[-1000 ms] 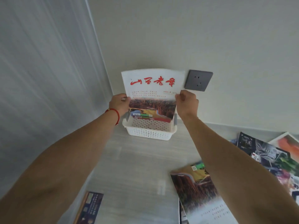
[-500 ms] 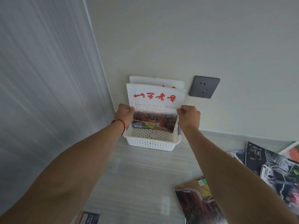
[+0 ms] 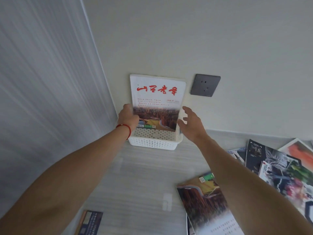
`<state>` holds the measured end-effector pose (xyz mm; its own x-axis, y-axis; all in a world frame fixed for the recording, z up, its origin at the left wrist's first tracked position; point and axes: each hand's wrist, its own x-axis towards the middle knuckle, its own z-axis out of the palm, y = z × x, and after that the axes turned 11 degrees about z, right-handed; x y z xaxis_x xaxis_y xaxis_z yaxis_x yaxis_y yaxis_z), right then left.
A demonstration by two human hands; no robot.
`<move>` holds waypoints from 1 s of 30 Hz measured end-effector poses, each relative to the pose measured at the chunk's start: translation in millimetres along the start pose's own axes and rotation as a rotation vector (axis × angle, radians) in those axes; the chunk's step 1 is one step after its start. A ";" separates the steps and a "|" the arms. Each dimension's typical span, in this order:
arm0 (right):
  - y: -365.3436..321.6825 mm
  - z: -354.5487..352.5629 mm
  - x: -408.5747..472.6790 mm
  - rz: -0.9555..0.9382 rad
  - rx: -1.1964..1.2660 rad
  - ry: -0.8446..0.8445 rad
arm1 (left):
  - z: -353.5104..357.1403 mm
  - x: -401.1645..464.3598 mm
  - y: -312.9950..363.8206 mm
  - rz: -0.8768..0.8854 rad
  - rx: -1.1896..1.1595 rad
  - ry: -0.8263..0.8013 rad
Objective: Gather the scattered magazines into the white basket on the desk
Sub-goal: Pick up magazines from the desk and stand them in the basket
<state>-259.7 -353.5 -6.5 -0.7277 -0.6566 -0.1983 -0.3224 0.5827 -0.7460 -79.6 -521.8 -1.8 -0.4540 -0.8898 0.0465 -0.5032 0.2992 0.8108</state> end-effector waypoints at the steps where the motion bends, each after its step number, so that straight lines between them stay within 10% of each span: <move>1: 10.3 -3.5 -11.4 -0.039 -0.039 0.026 | 1.3 -13.5 4.6 0.056 0.031 0.032; 12: 179.7 -21.7 -189.6 0.042 -0.926 0.020 | 106.7 -221.0 -17.6 0.468 0.505 -0.818; 19: 203.4 7.9 -236.3 0.143 -0.951 -0.181 | 122.6 -264.0 -26.2 0.612 0.753 -0.794; 30: 181.8 22.4 -232.1 -0.493 -0.974 -0.568 | 95.2 -275.4 -30.6 0.281 0.901 -0.811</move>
<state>-135.8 -105.9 -110.4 -0.1120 -0.8810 -0.4597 -0.9825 0.1676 -0.0818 -9.1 -253.1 -95.0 -0.7893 -0.3830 -0.4800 -0.4945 0.8599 0.1270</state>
